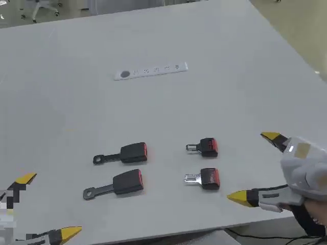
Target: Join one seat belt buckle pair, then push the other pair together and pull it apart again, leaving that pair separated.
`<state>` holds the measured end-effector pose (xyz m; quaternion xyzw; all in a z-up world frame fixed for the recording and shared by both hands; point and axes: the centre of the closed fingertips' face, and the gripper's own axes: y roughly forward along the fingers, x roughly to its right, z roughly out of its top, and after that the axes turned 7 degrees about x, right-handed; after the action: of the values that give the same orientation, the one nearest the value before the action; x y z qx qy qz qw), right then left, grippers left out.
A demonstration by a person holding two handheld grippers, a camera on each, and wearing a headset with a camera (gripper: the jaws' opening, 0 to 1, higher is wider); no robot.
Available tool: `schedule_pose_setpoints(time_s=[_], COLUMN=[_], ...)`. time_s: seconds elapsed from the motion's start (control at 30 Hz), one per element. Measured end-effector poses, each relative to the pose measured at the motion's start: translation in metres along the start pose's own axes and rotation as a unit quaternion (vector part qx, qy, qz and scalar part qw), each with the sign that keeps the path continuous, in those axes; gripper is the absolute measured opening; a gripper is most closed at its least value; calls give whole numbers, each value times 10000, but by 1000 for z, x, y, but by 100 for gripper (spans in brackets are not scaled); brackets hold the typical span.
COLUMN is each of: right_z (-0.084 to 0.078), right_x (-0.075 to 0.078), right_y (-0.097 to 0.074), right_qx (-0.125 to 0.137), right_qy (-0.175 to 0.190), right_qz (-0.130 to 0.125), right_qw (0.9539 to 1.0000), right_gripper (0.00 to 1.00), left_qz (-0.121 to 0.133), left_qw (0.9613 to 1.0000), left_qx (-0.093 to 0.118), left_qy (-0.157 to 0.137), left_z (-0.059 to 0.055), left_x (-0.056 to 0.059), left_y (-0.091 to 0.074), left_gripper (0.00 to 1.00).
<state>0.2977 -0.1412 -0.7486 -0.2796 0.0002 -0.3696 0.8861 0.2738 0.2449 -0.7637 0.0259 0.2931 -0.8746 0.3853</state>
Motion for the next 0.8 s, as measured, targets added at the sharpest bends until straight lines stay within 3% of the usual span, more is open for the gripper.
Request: schedule_pose_setpoints(time_s=[0.4, 0.8], right_z=[6, -1], right_x=[-3, -5], right_y=[4, 3], right_qx=[20, -107], right_qy=[-69, 4], right_qz=[70, 43], right_qw=[9999, 9999], right_gripper=[99, 99], left_qz=[1, 35], left_qw=[10000, 10000], left_qx=[-1, 6], left_qy=[33, -21], left_z=[0, 0], left_x=[0, -2], left_y=[0, -1], left_gripper=[100, 100])
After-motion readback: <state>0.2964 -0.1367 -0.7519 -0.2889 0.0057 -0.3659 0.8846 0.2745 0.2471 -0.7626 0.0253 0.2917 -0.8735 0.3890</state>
